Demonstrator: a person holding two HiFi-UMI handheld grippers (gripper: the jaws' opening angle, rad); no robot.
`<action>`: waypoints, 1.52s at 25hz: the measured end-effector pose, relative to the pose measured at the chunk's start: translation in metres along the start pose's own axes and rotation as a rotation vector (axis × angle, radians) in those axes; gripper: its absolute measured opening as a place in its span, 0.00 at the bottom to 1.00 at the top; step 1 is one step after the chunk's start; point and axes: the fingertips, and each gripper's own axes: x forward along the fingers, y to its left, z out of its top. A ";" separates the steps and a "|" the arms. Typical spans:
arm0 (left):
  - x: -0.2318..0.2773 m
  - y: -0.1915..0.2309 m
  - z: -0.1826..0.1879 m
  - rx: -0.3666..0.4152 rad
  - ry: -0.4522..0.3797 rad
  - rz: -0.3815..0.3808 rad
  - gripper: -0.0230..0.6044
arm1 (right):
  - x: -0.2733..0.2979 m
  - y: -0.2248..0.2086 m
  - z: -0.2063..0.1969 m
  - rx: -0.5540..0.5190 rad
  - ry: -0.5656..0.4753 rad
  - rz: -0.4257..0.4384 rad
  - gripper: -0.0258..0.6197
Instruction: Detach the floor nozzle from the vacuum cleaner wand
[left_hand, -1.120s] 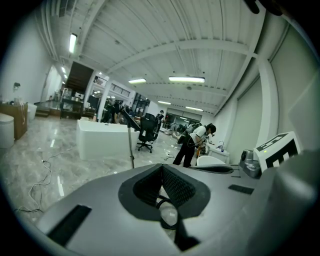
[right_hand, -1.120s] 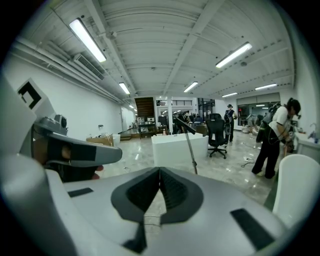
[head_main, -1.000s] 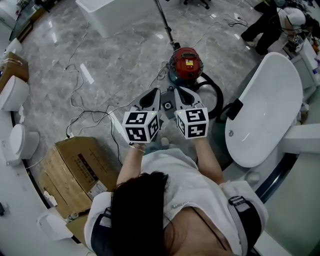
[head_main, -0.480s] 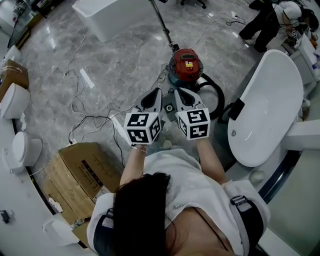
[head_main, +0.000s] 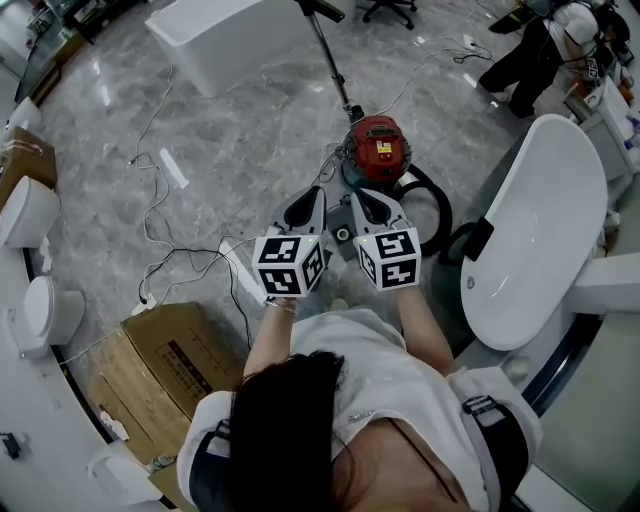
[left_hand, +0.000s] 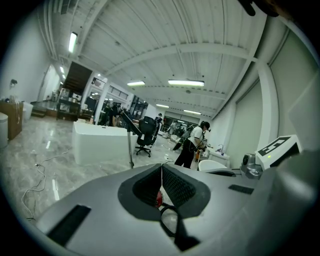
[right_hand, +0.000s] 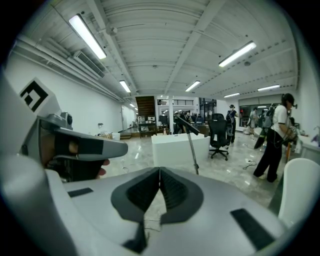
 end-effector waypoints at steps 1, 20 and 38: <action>0.005 0.004 0.001 0.000 0.004 -0.002 0.04 | 0.006 -0.001 0.002 0.001 0.002 -0.002 0.06; 0.107 0.122 0.045 -0.035 0.087 -0.062 0.04 | 0.153 -0.028 0.041 0.075 0.075 -0.084 0.06; 0.145 0.205 0.102 0.026 0.078 -0.134 0.04 | 0.217 -0.050 0.092 0.218 -0.011 -0.220 0.06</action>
